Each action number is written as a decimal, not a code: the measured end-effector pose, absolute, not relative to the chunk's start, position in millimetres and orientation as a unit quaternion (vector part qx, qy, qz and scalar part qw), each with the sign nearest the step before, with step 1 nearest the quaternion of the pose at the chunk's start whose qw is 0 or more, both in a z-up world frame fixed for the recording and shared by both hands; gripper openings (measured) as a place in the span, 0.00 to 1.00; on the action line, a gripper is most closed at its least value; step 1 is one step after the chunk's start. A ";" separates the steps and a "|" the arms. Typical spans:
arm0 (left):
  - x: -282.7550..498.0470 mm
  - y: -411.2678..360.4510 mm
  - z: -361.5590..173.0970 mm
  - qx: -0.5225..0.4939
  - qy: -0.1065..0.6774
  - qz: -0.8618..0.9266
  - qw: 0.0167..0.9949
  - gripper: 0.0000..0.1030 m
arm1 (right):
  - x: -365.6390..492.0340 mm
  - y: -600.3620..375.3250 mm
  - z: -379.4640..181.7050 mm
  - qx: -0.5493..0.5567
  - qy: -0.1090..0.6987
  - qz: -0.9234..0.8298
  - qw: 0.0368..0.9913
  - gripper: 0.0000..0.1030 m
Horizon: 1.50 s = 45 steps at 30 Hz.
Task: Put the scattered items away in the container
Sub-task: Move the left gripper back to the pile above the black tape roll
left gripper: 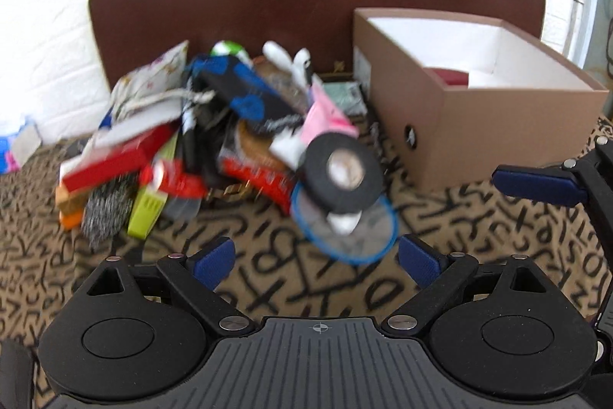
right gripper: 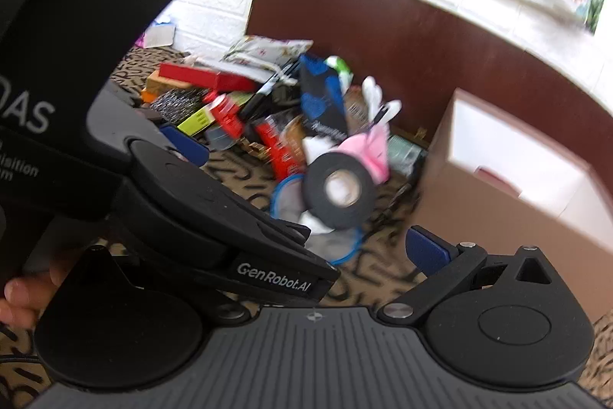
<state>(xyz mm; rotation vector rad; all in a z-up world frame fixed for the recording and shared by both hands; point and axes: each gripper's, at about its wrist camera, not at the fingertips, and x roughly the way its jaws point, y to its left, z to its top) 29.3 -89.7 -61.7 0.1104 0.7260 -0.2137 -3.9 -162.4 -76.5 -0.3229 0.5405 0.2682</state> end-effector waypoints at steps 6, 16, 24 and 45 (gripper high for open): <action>30.0 -71.8 -69.0 0.032 0.356 -0.123 0.926 0.95 | 2.1 -157.8 -85.0 -0.138 0.277 0.136 0.941 1.00; 66.0 -60.6 -64.1 0.010 0.350 -0.156 0.924 0.87 | 34.0 -182.1 -98.3 -0.062 0.289 0.087 0.951 0.94; 101.6 -73.8 -63.0 0.010 0.357 -0.173 0.918 0.78 | 58.7 -199.0 -110.9 -0.008 0.302 0.047 0.952 0.77; 160.9 -84.8 -79.7 -0.001 0.407 -0.191 0.893 0.50 | 103.7 -208.0 -118.6 0.116 0.284 0.038 0.951 0.40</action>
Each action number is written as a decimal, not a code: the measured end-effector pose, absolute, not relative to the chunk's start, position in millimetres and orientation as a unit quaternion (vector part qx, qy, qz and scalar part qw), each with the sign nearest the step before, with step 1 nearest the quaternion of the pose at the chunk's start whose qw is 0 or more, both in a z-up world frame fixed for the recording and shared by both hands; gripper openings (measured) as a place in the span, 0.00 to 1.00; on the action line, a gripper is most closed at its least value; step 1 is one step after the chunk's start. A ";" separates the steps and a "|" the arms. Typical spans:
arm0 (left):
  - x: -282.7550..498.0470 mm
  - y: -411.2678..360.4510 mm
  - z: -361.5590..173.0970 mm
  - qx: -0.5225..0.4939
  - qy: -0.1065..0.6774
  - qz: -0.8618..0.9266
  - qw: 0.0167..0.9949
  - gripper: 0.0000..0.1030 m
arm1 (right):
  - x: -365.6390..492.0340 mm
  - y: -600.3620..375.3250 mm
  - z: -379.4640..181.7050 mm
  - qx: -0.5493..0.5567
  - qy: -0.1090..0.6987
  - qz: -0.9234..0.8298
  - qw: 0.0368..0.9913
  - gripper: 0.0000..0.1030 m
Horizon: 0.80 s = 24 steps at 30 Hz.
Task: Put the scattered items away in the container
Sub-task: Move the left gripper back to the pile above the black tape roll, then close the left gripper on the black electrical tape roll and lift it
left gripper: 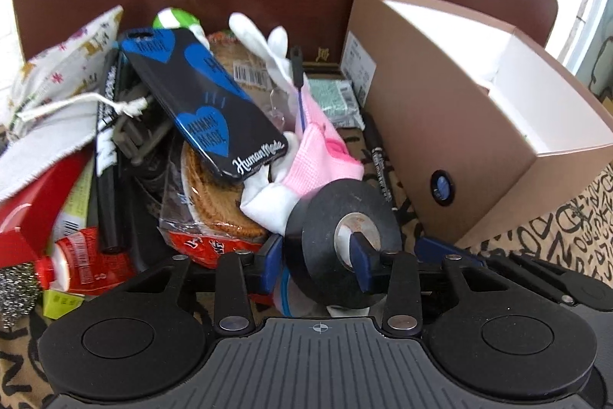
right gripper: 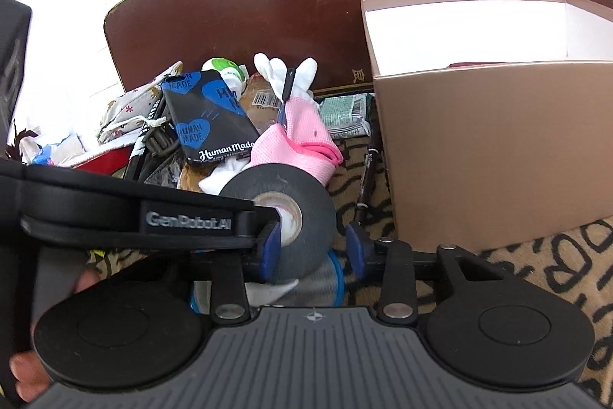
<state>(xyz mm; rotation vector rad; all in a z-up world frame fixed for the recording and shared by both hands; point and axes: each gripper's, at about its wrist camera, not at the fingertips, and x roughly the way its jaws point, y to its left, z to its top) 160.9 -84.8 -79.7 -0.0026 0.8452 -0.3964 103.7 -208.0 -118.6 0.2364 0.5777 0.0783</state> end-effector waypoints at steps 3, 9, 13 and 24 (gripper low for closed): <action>166.3 -81.8 -81.7 -0.013 0.414 -0.190 0.890 0.46 | 106.8 -206.3 -120.6 0.122 0.281 0.037 0.951 0.40; 163.5 -83.1 -82.3 -0.001 0.411 -0.188 0.892 0.34 | 105.9 -203.0 -124.8 0.130 0.277 0.033 0.952 0.36; 156.0 -81.9 -75.2 -0.001 0.413 -0.191 0.891 0.30 | 99.5 -203.0 -118.3 0.123 0.279 0.035 0.952 0.31; 81.0 -70.8 -64.2 -0.013 0.446 -0.203 0.872 0.45 | 28.2 -194.7 -97.5 0.074 0.322 0.077 0.941 0.30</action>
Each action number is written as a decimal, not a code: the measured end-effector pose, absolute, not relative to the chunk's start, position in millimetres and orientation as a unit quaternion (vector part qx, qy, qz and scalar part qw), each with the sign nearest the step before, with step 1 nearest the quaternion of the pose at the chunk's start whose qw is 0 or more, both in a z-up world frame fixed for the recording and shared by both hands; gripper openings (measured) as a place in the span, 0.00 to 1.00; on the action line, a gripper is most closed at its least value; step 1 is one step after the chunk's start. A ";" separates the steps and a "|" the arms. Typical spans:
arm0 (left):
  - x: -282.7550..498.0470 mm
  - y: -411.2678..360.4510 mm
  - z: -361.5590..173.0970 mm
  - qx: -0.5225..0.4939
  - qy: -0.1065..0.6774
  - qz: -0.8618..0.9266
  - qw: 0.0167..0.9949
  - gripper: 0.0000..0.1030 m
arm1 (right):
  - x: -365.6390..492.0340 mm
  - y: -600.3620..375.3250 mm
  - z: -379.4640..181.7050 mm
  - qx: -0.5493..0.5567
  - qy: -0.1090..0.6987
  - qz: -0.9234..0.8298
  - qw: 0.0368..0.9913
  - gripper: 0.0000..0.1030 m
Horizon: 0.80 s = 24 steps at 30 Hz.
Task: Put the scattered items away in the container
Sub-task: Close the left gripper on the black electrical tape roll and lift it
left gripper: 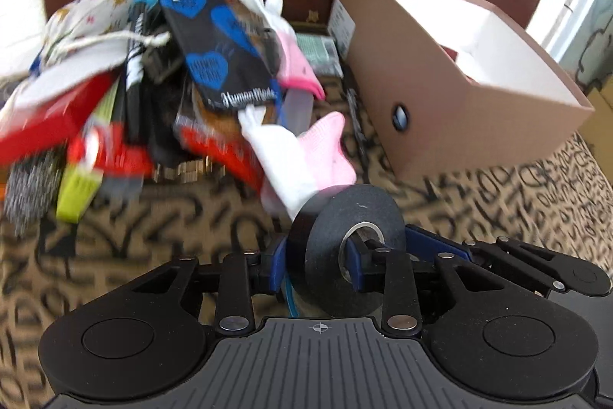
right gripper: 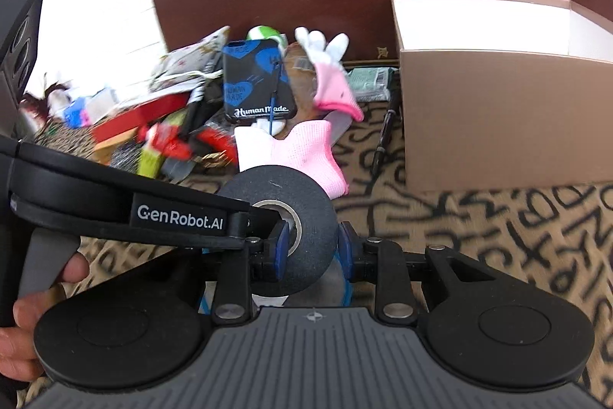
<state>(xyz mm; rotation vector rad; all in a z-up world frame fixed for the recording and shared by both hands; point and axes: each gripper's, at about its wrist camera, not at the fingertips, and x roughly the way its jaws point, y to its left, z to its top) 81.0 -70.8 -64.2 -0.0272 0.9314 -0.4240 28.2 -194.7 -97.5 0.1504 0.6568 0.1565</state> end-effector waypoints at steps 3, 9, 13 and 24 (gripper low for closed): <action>59.0 -66.9 -62.2 -0.013 0.453 -0.203 0.868 0.48 | 6.5 -186.8 -92.5 0.058 0.326 0.089 0.939 0.30; 18.6 -59.1 -53.7 -0.014 0.449 -0.203 0.870 0.49 | -29.8 -175.8 -84.1 0.026 0.318 0.103 0.942 0.29; 10.2 -53.6 -59.5 -0.011 0.456 -0.198 0.868 0.54 | -38.4 -171.8 -87.8 0.024 0.324 0.114 0.939 0.30; -8.7 -36.6 -59.2 -0.012 0.445 -0.203 0.872 0.61 | -49.9 -173.8 -93.1 0.041 0.325 0.111 0.938 0.30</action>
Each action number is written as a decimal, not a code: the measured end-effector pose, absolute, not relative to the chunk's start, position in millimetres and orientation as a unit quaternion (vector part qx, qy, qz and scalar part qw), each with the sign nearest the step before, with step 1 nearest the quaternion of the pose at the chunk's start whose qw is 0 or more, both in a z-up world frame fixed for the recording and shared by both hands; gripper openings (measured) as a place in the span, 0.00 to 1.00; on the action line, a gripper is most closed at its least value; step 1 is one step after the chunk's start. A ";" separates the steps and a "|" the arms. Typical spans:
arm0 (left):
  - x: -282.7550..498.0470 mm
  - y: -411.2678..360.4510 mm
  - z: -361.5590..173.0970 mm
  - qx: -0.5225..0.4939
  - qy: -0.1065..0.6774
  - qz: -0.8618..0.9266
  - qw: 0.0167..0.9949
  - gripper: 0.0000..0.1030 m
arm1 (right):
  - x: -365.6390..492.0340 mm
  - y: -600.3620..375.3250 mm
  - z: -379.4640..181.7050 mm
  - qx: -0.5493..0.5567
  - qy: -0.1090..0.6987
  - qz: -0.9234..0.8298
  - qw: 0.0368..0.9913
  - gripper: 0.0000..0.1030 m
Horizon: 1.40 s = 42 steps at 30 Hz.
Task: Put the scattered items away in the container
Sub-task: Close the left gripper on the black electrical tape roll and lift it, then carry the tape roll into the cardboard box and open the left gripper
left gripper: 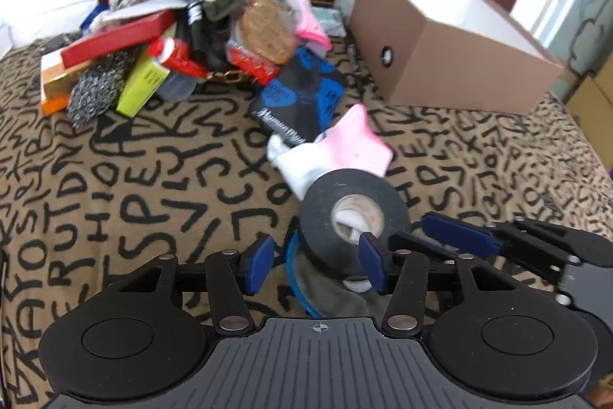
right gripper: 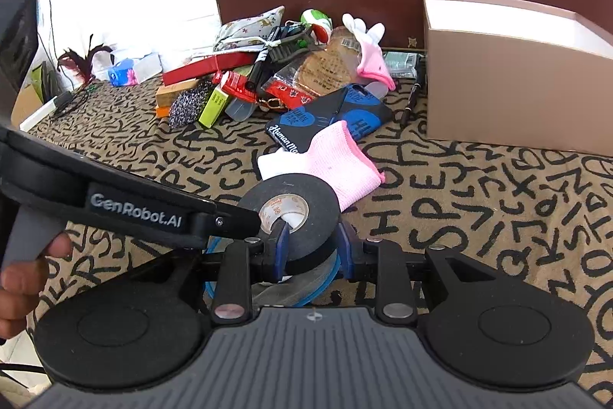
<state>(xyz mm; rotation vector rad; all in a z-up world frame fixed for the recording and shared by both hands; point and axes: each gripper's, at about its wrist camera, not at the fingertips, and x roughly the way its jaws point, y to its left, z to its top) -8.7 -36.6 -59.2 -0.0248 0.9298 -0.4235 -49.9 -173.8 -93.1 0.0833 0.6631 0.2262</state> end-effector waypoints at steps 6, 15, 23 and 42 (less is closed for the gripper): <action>3.1 -49.3 -65.9 -0.010 0.439 -0.201 0.876 0.61 | -42.3 -175.3 -95.2 0.041 0.320 0.093 0.942 0.30; 23.1 -41.2 -78.6 -0.051 0.468 -0.212 0.856 0.49 | -29.0 -175.5 -101.6 0.062 0.329 0.101 0.937 0.30; 30.2 -39.0 -83.8 -0.054 0.474 -0.223 0.850 0.41 | -21.2 -174.5 -105.6 0.065 0.337 0.103 0.934 0.31; 21.1 -47.8 -55.0 -0.023 0.446 -0.231 0.865 0.44 | -30.1 -175.8 -82.6 0.035 0.311 0.109 0.944 0.28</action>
